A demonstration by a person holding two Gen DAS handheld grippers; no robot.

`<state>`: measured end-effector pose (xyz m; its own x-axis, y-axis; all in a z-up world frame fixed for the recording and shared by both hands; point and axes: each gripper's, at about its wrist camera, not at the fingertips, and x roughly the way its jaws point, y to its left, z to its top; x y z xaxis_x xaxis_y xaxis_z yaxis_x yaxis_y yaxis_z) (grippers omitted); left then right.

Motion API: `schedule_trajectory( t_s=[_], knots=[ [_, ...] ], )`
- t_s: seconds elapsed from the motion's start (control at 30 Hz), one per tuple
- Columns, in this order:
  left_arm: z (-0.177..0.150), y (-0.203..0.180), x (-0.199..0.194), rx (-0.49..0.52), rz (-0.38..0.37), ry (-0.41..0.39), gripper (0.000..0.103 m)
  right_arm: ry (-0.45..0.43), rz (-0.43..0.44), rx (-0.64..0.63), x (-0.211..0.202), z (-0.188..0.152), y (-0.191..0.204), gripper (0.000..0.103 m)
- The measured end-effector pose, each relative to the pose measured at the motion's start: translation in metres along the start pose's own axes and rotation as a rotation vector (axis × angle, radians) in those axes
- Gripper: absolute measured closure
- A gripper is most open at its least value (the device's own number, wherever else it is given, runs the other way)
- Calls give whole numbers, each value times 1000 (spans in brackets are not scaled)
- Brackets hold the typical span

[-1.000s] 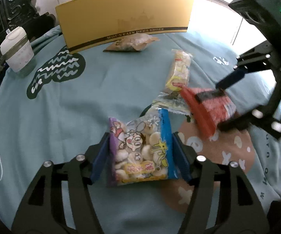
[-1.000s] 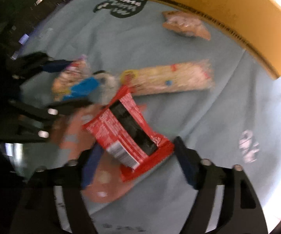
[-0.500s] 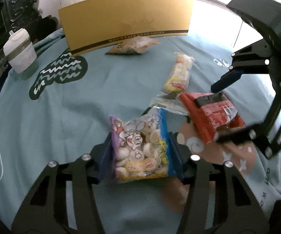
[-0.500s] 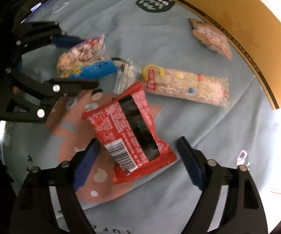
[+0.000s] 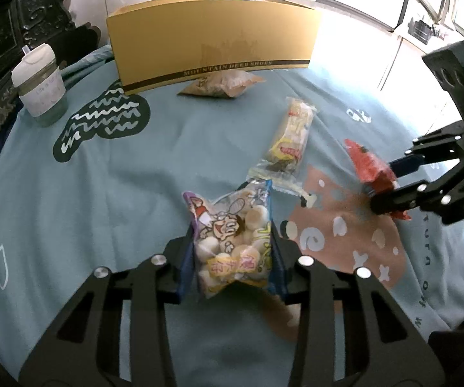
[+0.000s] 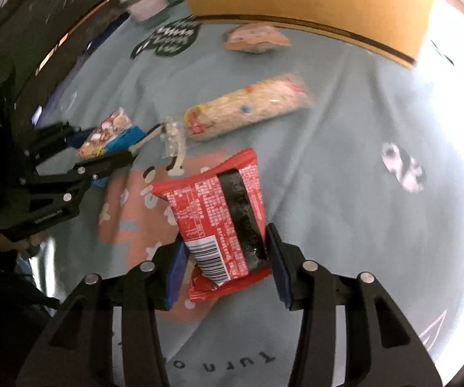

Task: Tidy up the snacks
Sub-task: 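Grasp the purple candy bag with the left tool while the right tool grasps the red-black packet, then carry both packets over the yellow box and open both tools to drop them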

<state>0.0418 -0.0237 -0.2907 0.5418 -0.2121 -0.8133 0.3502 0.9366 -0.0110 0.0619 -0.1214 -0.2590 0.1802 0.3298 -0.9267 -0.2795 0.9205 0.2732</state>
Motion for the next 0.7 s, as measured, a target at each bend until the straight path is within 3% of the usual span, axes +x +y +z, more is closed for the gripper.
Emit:
schedule_trajectory(
  t_s=[0.17,0.4,0.7],
  knots=[
    [2,3,-4,-26,-29,-9,65,-22,3,73,-7,-13,-15,56],
    [27,0,-42,-36,-87,-118,65,-72,16,79,-32,-16,-16,56],
    [44,-2,-87,-37,-101,-217,65,-154,20,84,-58,-3,-10,56]
  ],
)
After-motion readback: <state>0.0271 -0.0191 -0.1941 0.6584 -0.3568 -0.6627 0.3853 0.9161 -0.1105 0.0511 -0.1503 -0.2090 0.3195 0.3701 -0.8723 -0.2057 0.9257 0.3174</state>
